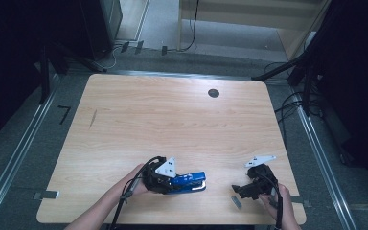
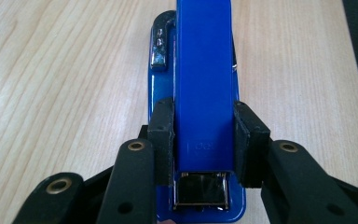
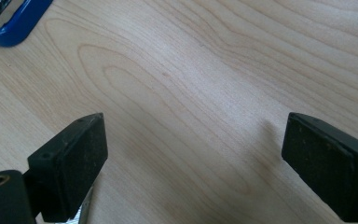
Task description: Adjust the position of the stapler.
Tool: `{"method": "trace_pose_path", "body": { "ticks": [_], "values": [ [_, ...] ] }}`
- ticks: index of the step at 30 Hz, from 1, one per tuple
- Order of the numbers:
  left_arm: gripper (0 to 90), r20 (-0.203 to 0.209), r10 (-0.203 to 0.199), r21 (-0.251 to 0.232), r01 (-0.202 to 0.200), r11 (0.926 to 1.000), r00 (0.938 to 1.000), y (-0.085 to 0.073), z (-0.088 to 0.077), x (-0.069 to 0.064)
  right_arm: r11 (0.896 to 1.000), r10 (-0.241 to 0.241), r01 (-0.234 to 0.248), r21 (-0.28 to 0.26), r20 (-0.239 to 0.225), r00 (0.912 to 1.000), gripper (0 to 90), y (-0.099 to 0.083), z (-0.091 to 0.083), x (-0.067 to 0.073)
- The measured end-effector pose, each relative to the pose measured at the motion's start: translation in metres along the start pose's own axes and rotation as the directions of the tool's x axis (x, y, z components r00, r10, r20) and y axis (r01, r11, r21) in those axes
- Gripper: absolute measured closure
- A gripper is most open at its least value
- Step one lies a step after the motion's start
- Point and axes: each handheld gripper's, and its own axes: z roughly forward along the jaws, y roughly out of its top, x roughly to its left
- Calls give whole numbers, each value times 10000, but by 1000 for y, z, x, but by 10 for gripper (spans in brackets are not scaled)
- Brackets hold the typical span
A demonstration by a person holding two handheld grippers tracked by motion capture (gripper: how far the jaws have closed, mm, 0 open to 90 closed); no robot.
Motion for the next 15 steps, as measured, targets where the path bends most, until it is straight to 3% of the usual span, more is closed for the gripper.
{"method": "trace_pose_path", "body": {
  "ticks": [7, 15],
  "values": [
    [664, 393, 528, 137, -533, 9985, 9978, 3, 1, 1, 9998, -54, 53, -166, -69, 10000, 72, -2, -2, 2],
    [664, 635, 820, 84, -827, 9965, 9946, 6, 5, -3, 9998, -66, 65, -181, -85, 9999, 72, -4, -2, 1]
  ]
}}
